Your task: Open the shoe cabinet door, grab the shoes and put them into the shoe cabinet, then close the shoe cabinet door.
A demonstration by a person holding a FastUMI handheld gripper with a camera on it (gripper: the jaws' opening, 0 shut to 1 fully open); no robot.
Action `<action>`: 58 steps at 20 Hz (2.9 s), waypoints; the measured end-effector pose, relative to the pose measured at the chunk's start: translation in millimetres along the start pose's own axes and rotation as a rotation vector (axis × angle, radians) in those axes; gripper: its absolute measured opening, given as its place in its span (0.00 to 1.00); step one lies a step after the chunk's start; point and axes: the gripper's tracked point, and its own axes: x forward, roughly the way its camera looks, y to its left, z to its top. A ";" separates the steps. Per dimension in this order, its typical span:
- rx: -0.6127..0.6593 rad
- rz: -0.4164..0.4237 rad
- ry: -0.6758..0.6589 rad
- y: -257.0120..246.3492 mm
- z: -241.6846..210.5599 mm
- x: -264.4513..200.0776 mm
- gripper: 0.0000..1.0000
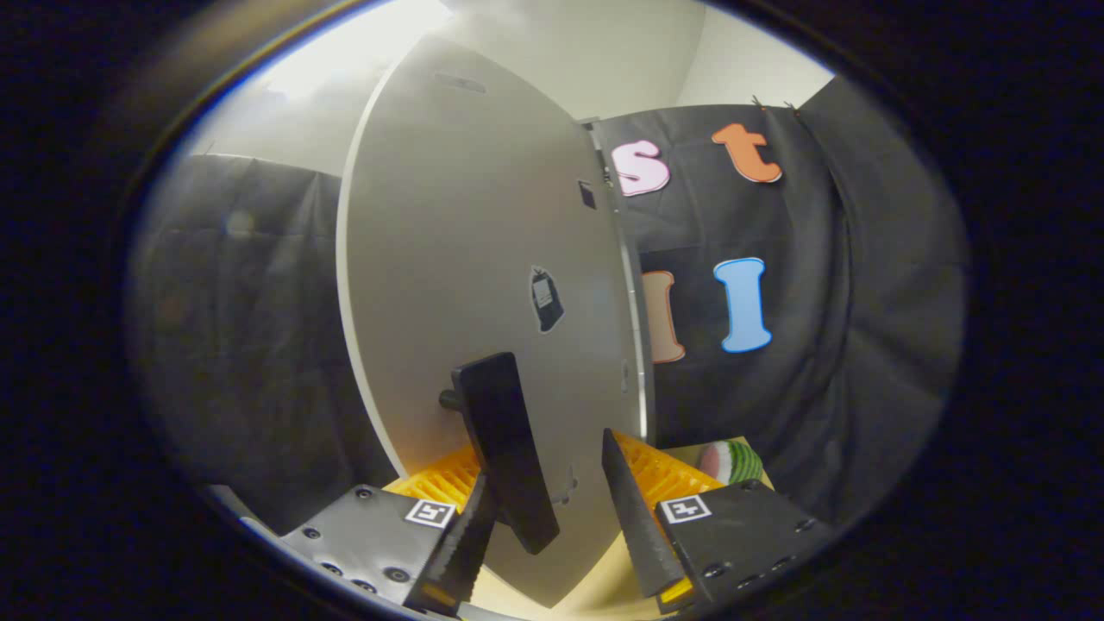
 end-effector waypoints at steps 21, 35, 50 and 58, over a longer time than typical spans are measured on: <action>-0.005 -0.133 -0.098 158.9 -20.2 231.2 0.85; -0.011 -0.342 -0.159 152.7 -13.7 287.0 0.87; -0.018 -0.388 -0.177 151.1 -12.2 302.5 0.90; -0.008 -0.317 -0.167 160.2 -14.0 300.1 0.92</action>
